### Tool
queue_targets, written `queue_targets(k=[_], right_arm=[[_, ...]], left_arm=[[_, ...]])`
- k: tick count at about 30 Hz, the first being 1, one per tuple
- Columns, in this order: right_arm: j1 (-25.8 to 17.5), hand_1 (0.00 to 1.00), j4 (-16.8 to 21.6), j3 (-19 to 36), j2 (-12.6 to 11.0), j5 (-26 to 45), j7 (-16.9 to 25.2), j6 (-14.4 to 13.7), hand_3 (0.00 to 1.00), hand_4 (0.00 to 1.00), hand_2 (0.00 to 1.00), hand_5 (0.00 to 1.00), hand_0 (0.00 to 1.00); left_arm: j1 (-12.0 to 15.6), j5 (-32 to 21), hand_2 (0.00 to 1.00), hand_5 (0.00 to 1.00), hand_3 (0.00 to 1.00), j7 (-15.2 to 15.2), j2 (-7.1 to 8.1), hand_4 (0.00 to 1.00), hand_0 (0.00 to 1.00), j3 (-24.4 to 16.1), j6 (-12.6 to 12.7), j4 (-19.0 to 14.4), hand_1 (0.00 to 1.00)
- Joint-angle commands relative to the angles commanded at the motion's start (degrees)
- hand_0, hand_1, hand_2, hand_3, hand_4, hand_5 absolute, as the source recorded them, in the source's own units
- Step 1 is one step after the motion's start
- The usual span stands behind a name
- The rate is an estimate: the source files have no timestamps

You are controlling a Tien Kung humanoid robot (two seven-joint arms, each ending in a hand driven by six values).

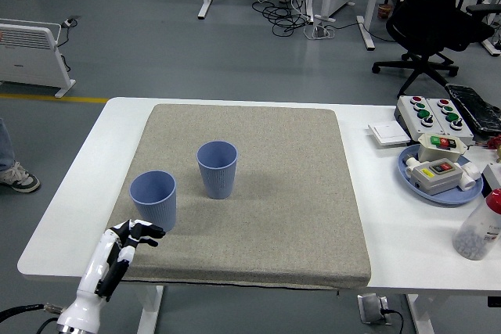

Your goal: Push cup pick cup insert cup

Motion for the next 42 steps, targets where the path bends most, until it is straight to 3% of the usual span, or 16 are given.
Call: queue_targets(k=[7,17,31,42], right_arm=[[-0.2,0.606,0.0,-0.1,0.0,0.1,0.0,0.0,0.619,0.190,0.690,0.548,0.709],[0.1,0.607,0.0,-0.4,0.1,0.5,0.2,0.1,0.619,0.188,0.690,0.552,0.710],[0.3,0.605,0.0,-0.6,0.0,0.7,0.2,0.2,0.618,0.188,0.690,0.550,0.709],[0.3,0.604,0.0,-0.4,0.1,0.5,0.2,0.2,0.618,0.187,0.688,0.543,0.709]], left_arm=[[-3.0,1.1,0.611,0.998,0.534,2.9,0.46,0.518,0.608,1.5,-2.0,2.9,0.652],[-6.8,0.4,0.627,0.998,0.550,6.2,-0.85,0.518,0.647,1.6,-4.1,7.4,0.673],[-9.8,0.3,0.630,0.998,0.551,6.2,-2.38,0.517,0.673,1.1,-4.4,12.8,0.674],[-11.8,0.8,0.628,0.998,0.554,5.7,-2.33,0.518,0.685,1.6,-4.3,16.4,0.680]])
